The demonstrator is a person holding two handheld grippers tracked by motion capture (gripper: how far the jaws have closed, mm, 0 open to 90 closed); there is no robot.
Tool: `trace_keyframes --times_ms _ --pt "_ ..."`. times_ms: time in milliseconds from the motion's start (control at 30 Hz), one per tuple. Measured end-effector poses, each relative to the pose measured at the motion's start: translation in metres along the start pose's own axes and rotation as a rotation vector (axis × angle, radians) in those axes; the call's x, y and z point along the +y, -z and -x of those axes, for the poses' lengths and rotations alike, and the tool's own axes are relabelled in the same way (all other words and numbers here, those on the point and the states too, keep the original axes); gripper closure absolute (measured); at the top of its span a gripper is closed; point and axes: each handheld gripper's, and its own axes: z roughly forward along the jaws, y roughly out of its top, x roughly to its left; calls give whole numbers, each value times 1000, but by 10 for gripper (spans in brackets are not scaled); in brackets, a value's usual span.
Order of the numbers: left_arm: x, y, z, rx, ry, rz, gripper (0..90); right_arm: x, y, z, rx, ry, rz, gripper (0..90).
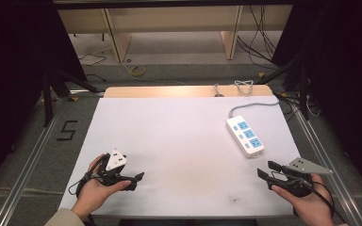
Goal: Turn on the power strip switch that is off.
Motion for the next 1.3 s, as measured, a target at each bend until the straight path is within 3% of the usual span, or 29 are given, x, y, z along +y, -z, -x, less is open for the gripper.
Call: trace_keyframes --times_ms 200,400,633,900,1300 --pt "-1 1 -2 8 4 -7 111 1 1 -1 -17 -11 -11 600" --pt "-1 1 -3 13 9 -8 123 2 1 -2 -44 25 -37 766" --pt "-2 0 -2 13 9 -6 128 5 2 -2 -48 50 -47 871" --pt "-3 0 -4 12 12 -16 132 10 -2 -2 -50 68 -64 900" --pt "-3 0 -5 16 21 -17 140 15 -4 1 -102 70 -82 900"
